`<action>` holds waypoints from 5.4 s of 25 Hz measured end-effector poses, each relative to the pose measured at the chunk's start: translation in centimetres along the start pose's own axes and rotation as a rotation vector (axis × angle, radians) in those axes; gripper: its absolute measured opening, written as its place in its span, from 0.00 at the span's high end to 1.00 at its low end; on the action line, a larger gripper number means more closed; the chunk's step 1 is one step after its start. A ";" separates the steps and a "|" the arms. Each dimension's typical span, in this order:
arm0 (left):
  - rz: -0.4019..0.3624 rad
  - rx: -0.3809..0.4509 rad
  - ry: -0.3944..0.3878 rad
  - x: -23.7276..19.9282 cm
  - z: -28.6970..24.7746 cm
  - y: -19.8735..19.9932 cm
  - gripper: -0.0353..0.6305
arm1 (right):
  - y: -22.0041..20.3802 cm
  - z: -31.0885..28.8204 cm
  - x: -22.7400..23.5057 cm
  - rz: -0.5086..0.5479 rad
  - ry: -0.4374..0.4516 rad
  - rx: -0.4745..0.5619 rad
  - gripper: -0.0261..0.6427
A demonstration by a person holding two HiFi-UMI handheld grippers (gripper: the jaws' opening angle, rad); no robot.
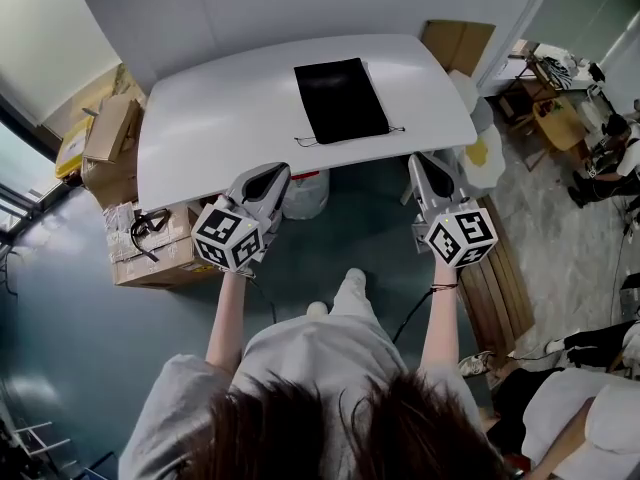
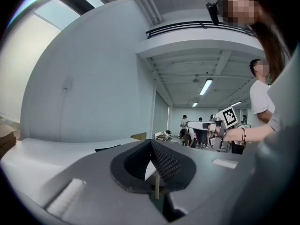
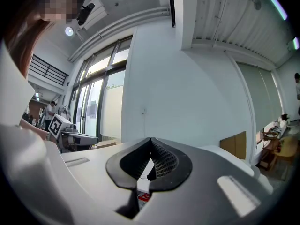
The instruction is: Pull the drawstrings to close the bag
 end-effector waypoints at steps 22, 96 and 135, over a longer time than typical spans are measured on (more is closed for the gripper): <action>0.020 -0.075 0.193 -2.6 -10.2 -2.3 0.97 | -2.1 -7.7 14.5 -0.015 0.135 -0.127 0.94; -0.300 -0.826 -0.036 -13.3 -22.3 -18.7 0.72 | -22.9 -19.7 22.5 0.172 0.552 -0.985 0.70; -0.252 -0.856 0.173 -13.6 -21.1 -19.0 0.95 | -21.4 -21.0 23.9 0.223 0.296 -0.880 0.94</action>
Point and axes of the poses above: the fingertips, and each gripper's own axes: z backward along the fingers, x to its right, y out of its top, the point moved 6 cm from there along z, backward along the fingers, and after that the axes turned 3 degrees about y, right-handed, at the moved point
